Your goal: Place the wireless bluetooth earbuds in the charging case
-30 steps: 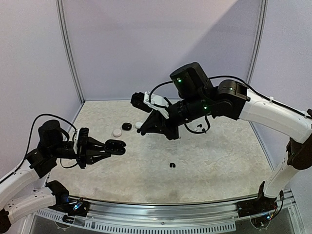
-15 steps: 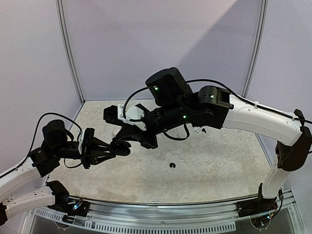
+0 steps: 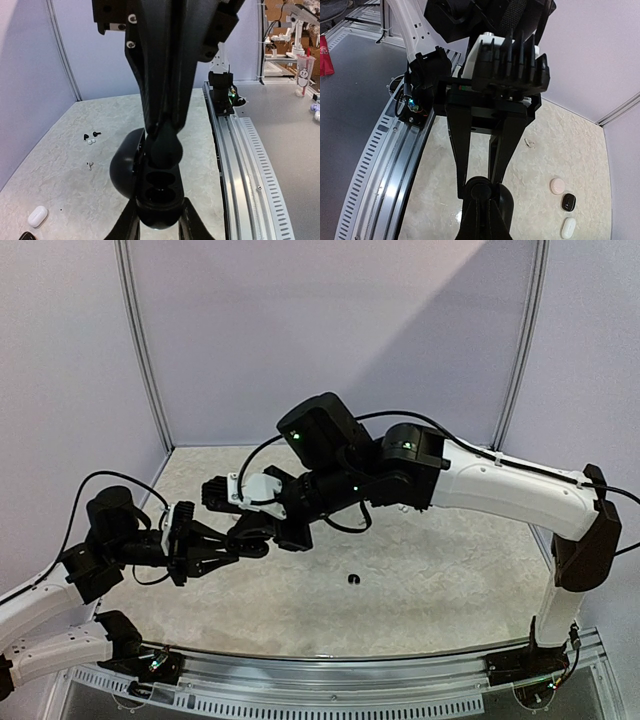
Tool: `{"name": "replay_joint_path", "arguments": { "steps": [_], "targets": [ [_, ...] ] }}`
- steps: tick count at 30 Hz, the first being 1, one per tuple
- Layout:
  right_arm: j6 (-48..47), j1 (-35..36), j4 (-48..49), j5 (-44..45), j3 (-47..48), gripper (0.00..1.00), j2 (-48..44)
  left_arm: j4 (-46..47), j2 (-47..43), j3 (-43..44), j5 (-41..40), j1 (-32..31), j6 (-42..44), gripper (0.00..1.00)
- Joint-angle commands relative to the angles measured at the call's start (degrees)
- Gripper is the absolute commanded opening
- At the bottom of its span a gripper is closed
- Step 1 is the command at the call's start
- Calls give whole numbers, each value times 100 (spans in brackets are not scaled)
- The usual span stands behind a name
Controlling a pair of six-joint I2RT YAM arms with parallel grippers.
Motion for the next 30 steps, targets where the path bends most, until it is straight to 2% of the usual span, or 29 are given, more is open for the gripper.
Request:
{"name": "replay_joint_path", "arguments": {
  "steps": [1,19,23,28,30],
  "targets": [
    [-141,24,-312,30,228,0,255,121,-6,-75,-93,-123,-51,0],
    [-95,22,-519,504,395,0,593,233,-5,-135,-148,-166,35,0],
    [16,22,-431,737,483,8,716,227,-13,-129,-167,-167,14,0],
    [108,24,-388,980,499,9,778,235,-22,-142,-175,-176,16,0],
    [149,17,-369,1055,506,13,783,250,-31,-152,-172,-180,-4,0]
  ]
}}
